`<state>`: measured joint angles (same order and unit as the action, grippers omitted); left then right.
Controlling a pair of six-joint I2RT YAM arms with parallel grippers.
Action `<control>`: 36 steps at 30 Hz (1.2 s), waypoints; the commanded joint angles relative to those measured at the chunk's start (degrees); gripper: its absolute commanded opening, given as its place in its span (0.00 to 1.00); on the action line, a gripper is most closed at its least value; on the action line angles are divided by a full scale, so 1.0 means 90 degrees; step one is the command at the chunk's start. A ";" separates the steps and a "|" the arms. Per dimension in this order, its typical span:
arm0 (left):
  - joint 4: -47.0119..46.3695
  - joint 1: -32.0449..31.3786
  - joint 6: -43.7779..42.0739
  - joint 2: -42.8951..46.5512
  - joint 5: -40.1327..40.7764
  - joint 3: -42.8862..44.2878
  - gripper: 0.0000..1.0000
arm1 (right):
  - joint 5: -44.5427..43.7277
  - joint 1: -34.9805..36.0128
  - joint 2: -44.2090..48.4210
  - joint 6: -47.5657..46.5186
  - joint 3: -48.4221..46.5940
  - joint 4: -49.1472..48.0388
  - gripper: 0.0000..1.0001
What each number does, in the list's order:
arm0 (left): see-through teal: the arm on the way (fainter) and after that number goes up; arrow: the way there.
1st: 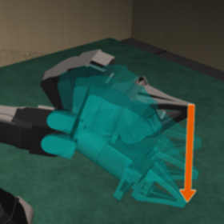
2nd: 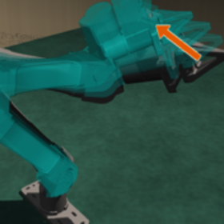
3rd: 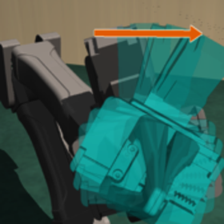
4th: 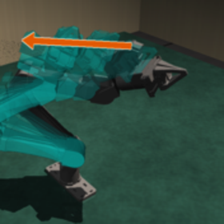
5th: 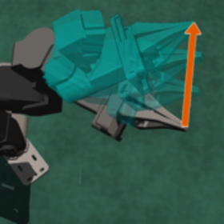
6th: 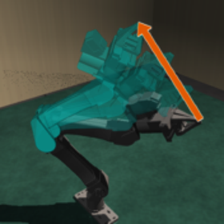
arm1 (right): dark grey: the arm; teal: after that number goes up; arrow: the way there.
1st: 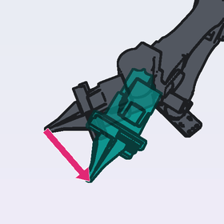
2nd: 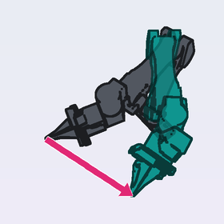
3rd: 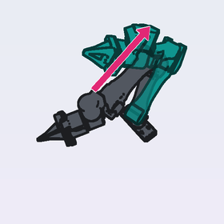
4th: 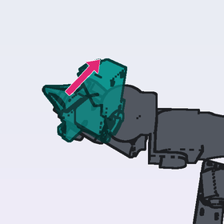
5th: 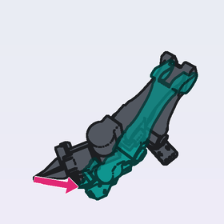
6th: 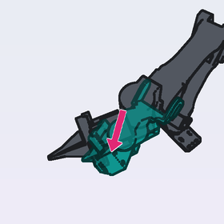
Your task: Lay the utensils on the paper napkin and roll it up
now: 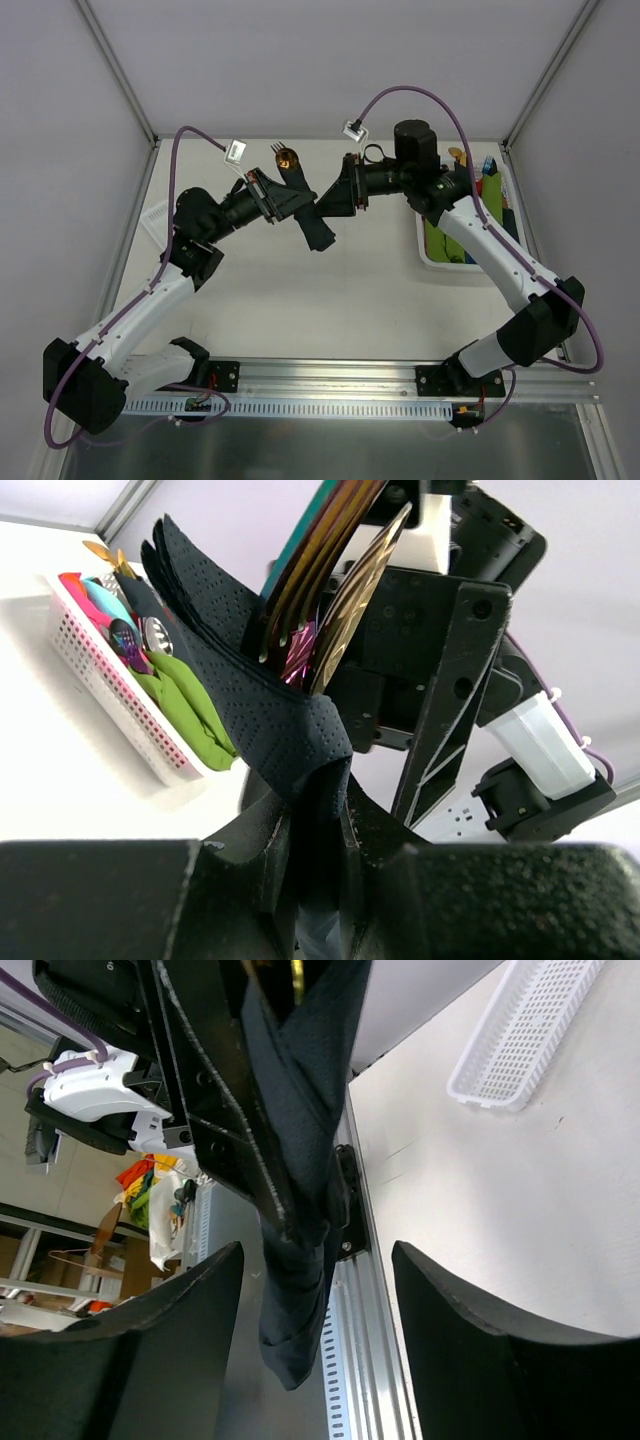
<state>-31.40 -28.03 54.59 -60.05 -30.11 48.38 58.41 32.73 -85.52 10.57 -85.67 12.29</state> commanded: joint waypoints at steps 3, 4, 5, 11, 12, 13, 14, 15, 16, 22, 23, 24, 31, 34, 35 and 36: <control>-0.0788 0.0038 0.0126 -0.0085 -0.0375 0.0200 0.00 | 0.0180 0.0103 -0.0137 0.0193 -0.0247 -0.0175 0.66; -0.0818 0.0038 0.0145 -0.0105 -0.0385 0.0191 0.00 | 0.0170 0.0142 -0.0166 0.0193 -0.0257 -0.0146 0.66; -0.0837 0.0038 0.0194 -0.0144 -0.0395 0.0200 0.00 | 0.0170 0.0152 -0.0205 0.0183 -0.0266 -0.0155 0.65; -0.0935 0.0019 0.0263 -0.0261 -0.0463 0.0201 0.00 | 0.0199 0.0221 -0.0235 0.0291 -0.0257 -0.0302 0.52; -0.0935 0.0019 0.0272 -0.0261 -0.0454 0.0201 0.00 | 0.0199 0.0230 -0.0225 0.0291 -0.0247 -0.0311 0.47; -0.0945 0.0029 0.0263 -0.0271 -0.0454 0.0191 0.00 | 0.0199 0.0230 -0.0215 0.0291 -0.0237 -0.0321 0.45; -0.0955 0.0029 0.0272 -0.0290 -0.0454 0.0191 0.00 | 0.0209 0.0221 -0.0215 0.0271 -0.0227 -0.0331 0.41; -0.0955 0.0029 0.0282 -0.0281 -0.0454 0.0200 0.00 | 0.0199 0.0221 -0.0196 0.0281 -0.0198 -0.0321 0.32; -0.0964 0.0029 0.0282 -0.0290 -0.0444 0.0191 0.00 | 0.0199 0.0230 -0.0186 0.0271 -0.0179 -0.0340 0.28; -0.0955 0.0029 0.0243 -0.0281 -0.0366 0.0162 0.00 | 0.0297 0.0201 -0.0235 0.0378 -0.0071 -0.0360 0.00; -0.0955 0.0019 0.0234 -0.0290 -0.0346 0.0162 0.00 | 0.0306 0.0211 -0.0244 0.0417 -0.0061 -0.0370 0.00; -0.0916 0.0019 0.0224 -0.0281 -0.0327 0.0171 0.00 | 0.0336 0.0201 -0.0235 0.0427 -0.0052 -0.0370 0.00; -0.0409 0.0019 -0.0098 -0.0164 -0.0024 0.0259 0.44 | 0.0258 0.0007 0.0029 0.0457 0.0212 -0.0555 0.00; -0.0174 0.0029 -0.0186 -0.0115 0.0122 0.0308 0.64 | 0.0238 -0.0179 0.0175 0.0466 0.0280 -0.0614 0.00; -0.0086 0.0038 -0.0225 -0.0105 0.0132 0.0318 0.67 | 0.0248 -0.0238 0.0205 0.0476 0.0290 -0.0624 0.00; -0.0057 0.0038 -0.0225 -0.0086 0.0142 0.0318 0.70 | 0.0277 -0.0306 0.0224 0.0476 0.0300 -0.0614 0.00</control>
<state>-31.40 -27.70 54.19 -62.85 -29.47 48.66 60.62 31.92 -87.05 14.37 -82.87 9.50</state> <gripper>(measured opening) 0.674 0.133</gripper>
